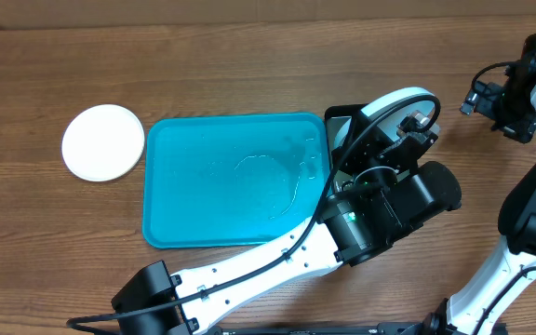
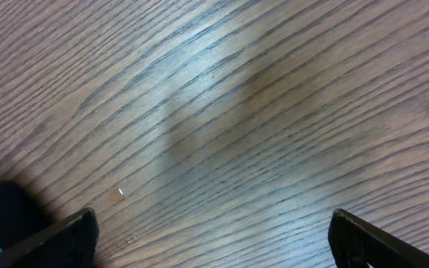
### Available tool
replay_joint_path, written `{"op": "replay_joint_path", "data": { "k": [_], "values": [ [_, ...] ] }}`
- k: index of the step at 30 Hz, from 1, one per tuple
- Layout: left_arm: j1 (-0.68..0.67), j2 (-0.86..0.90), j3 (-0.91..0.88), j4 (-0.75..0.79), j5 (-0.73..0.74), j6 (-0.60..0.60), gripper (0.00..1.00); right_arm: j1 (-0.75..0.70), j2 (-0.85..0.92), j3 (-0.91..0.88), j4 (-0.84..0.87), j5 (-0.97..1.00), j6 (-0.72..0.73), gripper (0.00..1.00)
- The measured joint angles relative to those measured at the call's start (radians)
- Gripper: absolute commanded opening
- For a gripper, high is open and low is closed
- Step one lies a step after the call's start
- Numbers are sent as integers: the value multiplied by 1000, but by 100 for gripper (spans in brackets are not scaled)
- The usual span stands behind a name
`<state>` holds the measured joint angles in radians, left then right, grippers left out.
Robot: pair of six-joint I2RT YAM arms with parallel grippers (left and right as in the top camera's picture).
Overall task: Clean dirty plates on tray and stack at the side
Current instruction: 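Carry plate left and lower it onto the white plate stack, release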
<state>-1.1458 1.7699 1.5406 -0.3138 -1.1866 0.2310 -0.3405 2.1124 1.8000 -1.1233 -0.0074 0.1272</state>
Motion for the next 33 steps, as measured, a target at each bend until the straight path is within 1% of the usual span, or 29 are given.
{"op": "replay_joint_path", "data": {
  "k": [4, 7, 11, 16, 17, 19, 21, 23, 27, 30, 33],
  "values": [
    [0, 0, 0, -12, 0, -34, 4, 0, 0, 0, 0, 0, 0, 100],
    [1, 0, 0, -57, 14, -86, 4, 0, 0, 0, 1, 0, 0, 100],
    [15, 0, 1, -150, 84, -195, 4, 0, 0, 0, 1, 0, 0, 100],
    [85, 0, 1, -315, 237, -410, 4, 0, 0, 0, 1, 0, 0, 100],
    [92, 0, 1, -328, 251, -428, 4, 0, 0, 0, 1, 0, 0, 100],
    [155, 0, 1, -395, 367, -552, 4, 0, 0, 0, 1, 0, 0, 100],
    [218, 0, -2, -422, 486, -633, 4, 0, 0, 0, 1, 0, 0, 100],
    [294, 0, -12, -425, 634, -692, 4, 0, 0, 0, 2, 0, 0, 100],
    [472, 9, -31, -444, 973, -754, 4, 0, 0, 0, 0, 0, 0, 100],
    [624, 37, -35, -483, 1215, -778, 4, 0, 0, 0, 1, 0, 0, 100],
    [765, 72, -36, -521, 1388, -784, 4, 0, 0, 0, 1, 0, 0, 100]
  ]
}}
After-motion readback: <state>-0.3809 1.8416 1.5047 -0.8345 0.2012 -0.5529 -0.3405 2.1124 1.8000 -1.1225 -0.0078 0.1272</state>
